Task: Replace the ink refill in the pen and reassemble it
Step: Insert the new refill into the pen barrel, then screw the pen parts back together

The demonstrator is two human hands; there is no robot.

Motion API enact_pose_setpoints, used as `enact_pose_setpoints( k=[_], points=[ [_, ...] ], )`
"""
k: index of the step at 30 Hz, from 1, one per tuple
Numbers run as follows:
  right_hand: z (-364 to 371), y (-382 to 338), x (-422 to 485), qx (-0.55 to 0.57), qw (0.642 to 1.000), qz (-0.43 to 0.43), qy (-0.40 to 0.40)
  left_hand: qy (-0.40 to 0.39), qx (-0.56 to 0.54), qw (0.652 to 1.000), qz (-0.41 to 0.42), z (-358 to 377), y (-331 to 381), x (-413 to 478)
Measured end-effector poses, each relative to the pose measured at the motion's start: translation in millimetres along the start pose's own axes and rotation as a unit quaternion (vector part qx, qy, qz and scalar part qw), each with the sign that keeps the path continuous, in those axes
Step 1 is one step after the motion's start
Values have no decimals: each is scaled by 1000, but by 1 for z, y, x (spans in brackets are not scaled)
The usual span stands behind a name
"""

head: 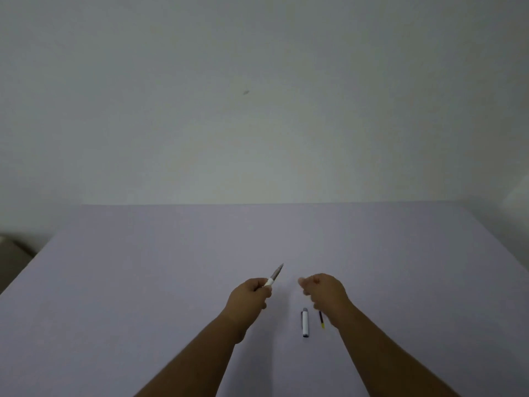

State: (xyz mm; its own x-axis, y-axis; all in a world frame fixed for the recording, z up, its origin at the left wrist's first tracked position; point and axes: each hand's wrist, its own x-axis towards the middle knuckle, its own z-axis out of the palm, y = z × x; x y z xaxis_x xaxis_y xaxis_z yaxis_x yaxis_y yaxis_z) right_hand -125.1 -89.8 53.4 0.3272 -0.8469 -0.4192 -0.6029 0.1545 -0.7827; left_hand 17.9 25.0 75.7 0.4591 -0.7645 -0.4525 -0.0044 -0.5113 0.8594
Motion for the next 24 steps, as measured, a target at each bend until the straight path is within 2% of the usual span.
enact_pose_setpoints(
  k=[2, 3, 11, 14, 17, 18, 20, 22, 24],
  points=[
    [9, 19, 6, -202, 979, -18, 1, -11, -53, 997, -47, -1, -6, 2],
    [16, 26, 6, -262, 965, -20, -1, -18, -74, 995, -62, -1, -9, 2],
    [48, 47, 9, -306, 951, 13, 46, -53, -127, 986, -91, -3, -26, 5],
    [47, 38, 11, -210, 975, 13, 67, -63, -129, 985, -94, -5, -27, 5],
    [35, 10, 15, 22, 997, 14, 70, -73, -113, 986, -95, -7, -24, 6],
    [31, -2, 17, 126, 990, 17, 67, -76, -108, 987, -95, -7, -22, 6],
    [20, -25, 19, 301, 952, 28, 41, -83, -97, 987, -94, -7, -18, 6],
    [12, -38, 20, 361, 932, 20, 5, -91, -88, 988, -91, -5, -14, 4],
    [8, -44, 18, 361, 932, 9, -26, -99, -80, 988, -87, -5, -10, 3]
  ],
)
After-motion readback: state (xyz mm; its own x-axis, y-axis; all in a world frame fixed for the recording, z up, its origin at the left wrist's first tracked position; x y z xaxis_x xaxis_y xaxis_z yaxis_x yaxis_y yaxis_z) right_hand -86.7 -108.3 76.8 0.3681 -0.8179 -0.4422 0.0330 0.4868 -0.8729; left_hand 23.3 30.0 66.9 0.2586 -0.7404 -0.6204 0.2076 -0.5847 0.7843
